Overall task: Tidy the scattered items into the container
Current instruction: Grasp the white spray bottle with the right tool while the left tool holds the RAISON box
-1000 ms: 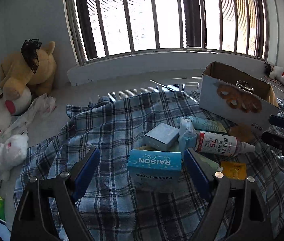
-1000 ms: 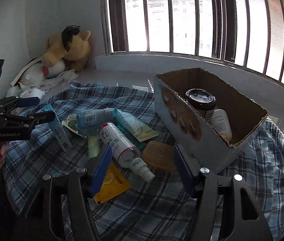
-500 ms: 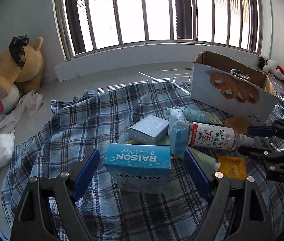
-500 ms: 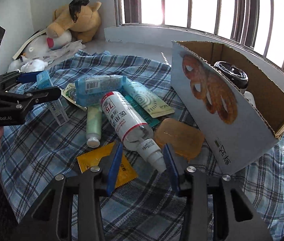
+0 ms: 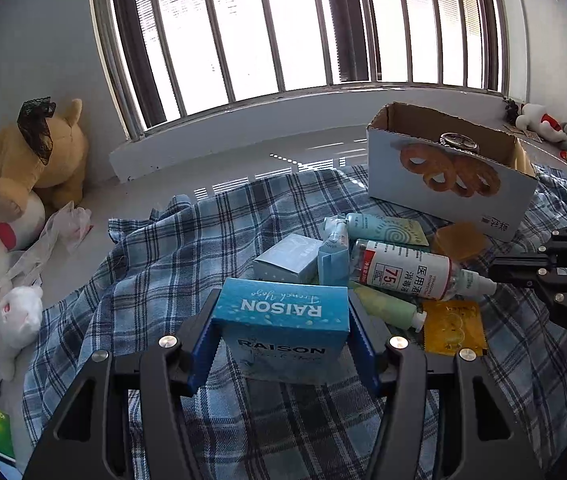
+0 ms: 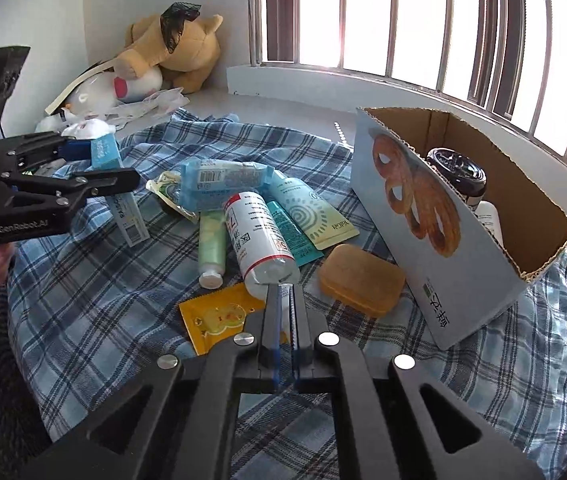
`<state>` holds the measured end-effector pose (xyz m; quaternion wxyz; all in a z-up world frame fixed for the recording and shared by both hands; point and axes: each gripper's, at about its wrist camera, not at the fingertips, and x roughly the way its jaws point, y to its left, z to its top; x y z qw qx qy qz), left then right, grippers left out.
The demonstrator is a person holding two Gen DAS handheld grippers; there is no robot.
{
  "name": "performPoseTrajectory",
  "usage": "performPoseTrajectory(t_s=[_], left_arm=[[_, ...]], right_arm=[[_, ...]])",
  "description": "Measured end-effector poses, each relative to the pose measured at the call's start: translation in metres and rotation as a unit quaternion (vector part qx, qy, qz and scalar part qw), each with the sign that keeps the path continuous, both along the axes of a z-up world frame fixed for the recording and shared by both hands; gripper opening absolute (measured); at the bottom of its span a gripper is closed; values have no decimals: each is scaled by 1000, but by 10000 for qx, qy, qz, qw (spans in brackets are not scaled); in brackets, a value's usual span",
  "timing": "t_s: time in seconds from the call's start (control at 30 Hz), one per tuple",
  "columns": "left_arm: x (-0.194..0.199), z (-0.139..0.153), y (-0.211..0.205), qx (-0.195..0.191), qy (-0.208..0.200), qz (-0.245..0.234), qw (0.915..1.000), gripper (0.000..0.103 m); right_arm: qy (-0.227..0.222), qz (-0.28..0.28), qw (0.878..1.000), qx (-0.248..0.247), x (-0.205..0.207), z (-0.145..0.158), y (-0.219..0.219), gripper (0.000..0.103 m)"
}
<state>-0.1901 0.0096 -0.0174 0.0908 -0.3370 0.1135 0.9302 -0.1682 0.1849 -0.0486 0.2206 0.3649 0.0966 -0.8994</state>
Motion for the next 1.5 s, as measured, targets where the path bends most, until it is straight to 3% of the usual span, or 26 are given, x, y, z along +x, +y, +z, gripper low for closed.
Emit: performPoseTrajectory(t_s=[0.2, 0.27, 0.33, 0.37, 0.43, 0.5, 0.57, 0.63, 0.7, 0.97, 1.23, 1.3, 1.5], left_arm=[[3, 7, 1, 156, -87, -108, 9998, 60], [3, 8, 1, 220, -132, -131, 9996, 60], [4, 8, 2, 219, -144, -122, 9996, 60], [4, 8, 2, 212, -149, -116, 9996, 60], [4, 8, 2, 211, -161, -109, 9996, 60], [4, 8, 1, 219, -164, -103, 9996, 60], [3, 10, 0, 291, -161, -77, 9994, 60], [1, 11, -2, 365, -158, -47, 9992, 60], [-1, 12, -2, 338, -138, -14, 9993, 60], [-2, 1, -3, 175, -250, 29, 9995, 60], [0, -5, -4, 117, -339, 2, 9994, 60], [1, -7, -1, 106, -351, -27, 9993, 60], [-1, -13, 6, -1, -337, -61, 9994, 60]], right_arm=[[-190, 172, 9996, -77, -10, -8, 4, 4], [-389, 335, 9983, -275, -12, -9, 5, 20], [-374, 434, 9979, -286, -10, -11, 2, 57], [-278, 429, 9986, -161, -9, -12, -1, 58], [-96, 372, 9991, 190, -9, -15, -8, 57], [-154, 415, 9988, 227, -11, -19, -10, 55], [-229, 433, 9985, 232, -12, -22, -12, 45], [-255, 461, 9981, 305, -12, -25, -13, 27], [-253, 464, 9981, 318, -11, -26, -12, 21], [87, 578, 9983, 87, 9, -7, -14, 19], [-228, 459, 9980, 365, -1, -23, -21, 20], [-138, 467, 9979, 430, -1, -23, -24, 20], [-195, 458, 9983, 305, -6, -22, -22, 20]])
